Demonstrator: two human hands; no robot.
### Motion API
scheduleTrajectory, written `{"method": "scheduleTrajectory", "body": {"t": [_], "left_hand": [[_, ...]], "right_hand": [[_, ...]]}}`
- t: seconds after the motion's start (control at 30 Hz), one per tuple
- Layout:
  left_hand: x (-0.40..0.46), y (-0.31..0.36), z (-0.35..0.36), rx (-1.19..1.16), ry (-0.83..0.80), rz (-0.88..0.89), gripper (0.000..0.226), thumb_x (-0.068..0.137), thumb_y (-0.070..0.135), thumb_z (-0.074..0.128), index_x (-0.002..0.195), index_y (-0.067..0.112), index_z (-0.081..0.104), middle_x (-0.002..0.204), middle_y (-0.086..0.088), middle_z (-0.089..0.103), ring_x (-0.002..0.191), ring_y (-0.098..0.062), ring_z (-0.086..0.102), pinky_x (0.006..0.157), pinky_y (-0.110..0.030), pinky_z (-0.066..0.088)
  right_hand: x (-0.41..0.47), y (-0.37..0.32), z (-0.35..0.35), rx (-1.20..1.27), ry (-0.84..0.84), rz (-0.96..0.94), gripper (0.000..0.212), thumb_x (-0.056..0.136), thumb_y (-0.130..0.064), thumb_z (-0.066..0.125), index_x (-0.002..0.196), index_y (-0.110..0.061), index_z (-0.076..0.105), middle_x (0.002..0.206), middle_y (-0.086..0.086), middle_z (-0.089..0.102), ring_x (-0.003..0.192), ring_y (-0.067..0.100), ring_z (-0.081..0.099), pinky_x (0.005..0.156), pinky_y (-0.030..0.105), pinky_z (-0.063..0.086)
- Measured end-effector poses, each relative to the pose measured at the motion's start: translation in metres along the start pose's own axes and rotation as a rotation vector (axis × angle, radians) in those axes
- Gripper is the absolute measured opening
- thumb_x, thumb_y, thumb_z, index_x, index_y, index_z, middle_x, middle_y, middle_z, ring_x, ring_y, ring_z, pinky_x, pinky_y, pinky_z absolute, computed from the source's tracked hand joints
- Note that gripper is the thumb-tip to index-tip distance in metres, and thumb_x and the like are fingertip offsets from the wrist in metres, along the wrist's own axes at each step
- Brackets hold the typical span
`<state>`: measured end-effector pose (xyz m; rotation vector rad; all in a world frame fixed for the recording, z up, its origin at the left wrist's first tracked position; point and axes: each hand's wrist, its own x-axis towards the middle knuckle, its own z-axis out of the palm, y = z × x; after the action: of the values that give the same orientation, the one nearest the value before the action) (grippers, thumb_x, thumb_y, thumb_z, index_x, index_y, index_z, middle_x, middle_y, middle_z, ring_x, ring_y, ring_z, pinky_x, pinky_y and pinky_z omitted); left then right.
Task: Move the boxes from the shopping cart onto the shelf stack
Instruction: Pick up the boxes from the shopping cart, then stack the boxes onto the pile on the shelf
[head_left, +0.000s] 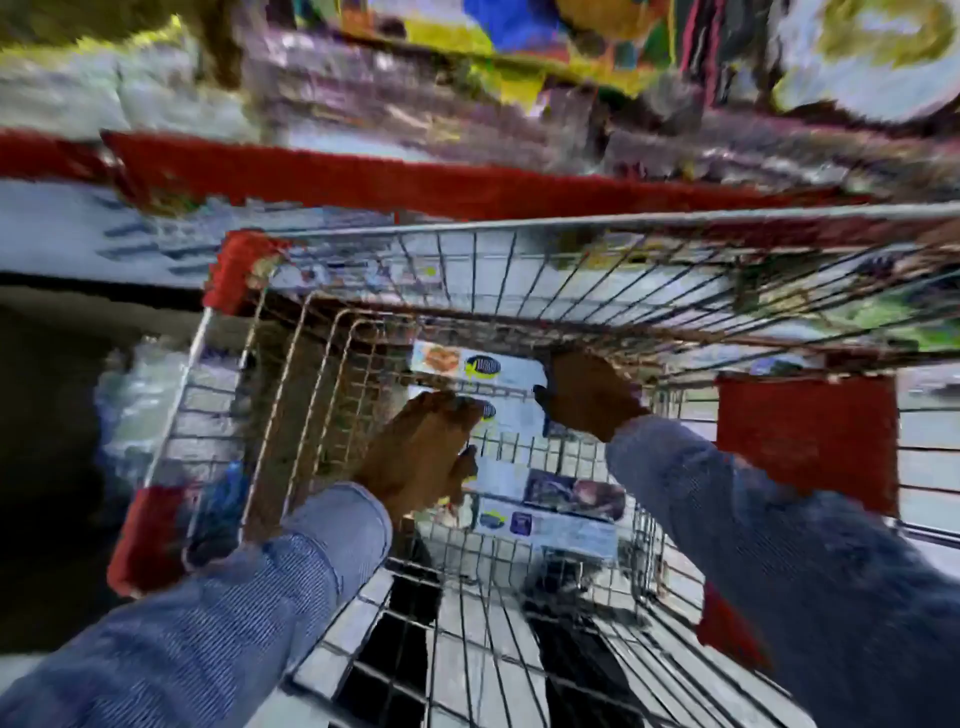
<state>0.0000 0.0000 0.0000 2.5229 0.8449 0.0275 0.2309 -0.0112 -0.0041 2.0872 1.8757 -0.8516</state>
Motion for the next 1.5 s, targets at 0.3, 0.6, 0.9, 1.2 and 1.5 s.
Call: {"method": "scheduleTrajectory", "body": {"t": [0.3,0.6,0.9,1.2,1.5], "left_hand": [[0.041,-0.02,0.049,0.228,-0.224,-0.069,0.052,0.06,0.002,0.08,0.109,-0.001,0.066,0.11,-0.024,0.068,0.103,-0.044,0.064,0.088,-0.052,0.054],[0.04,0.003,0.014,0.115,-0.229,-0.117,0.034,0.073,0.0,0.073,0.106,0.001,0.068,0.104,-0.022,0.069,0.087,-0.041,0.068,0.072,-0.044,0.06],[0.005,0.078,-0.188,0.205,-0.091,0.02,0.054,0.06,0.03,0.07,0.109,0.008,0.071,0.106,-0.016,0.076,0.091,-0.038,0.073,0.067,-0.047,0.063],[-0.022,0.168,-0.399,0.326,0.23,0.081,0.066,0.064,0.047,0.06,0.13,0.038,0.059,0.133,0.015,0.064,0.123,-0.016,0.057,0.087,-0.034,0.055],[-0.005,0.22,-0.525,0.365,0.511,0.183,0.061,0.064,0.06,0.06,0.123,0.049,0.057,0.118,0.02,0.072,0.106,-0.009,0.063,0.074,-0.031,0.057]], "right_hand": [[0.045,0.012,0.03,-0.191,-0.024,-0.115,0.063,0.081,-0.019,0.069,0.137,-0.005,0.043,0.13,0.023,0.055,0.117,0.041,0.055,0.096,0.046,0.046],[0.0,0.027,-0.018,-0.129,0.158,-0.151,0.04,0.063,-0.007,0.072,0.103,-0.004,0.068,0.095,0.023,0.071,0.088,0.042,0.068,0.072,0.041,0.053],[-0.102,-0.026,-0.182,-0.051,0.193,-0.319,0.051,0.077,-0.031,0.067,0.119,-0.004,0.059,0.114,0.021,0.066,0.108,0.038,0.06,0.087,0.04,0.048],[-0.223,-0.094,-0.407,-0.304,0.394,-0.357,0.032,0.075,-0.029,0.069,0.102,-0.014,0.06,0.09,0.009,0.065,0.081,0.028,0.063,0.055,0.03,0.038],[-0.29,-0.101,-0.533,-0.322,0.611,-0.316,0.05,0.079,-0.029,0.066,0.124,-0.016,0.052,0.118,0.014,0.061,0.105,0.034,0.06,0.083,0.046,0.053]]}}
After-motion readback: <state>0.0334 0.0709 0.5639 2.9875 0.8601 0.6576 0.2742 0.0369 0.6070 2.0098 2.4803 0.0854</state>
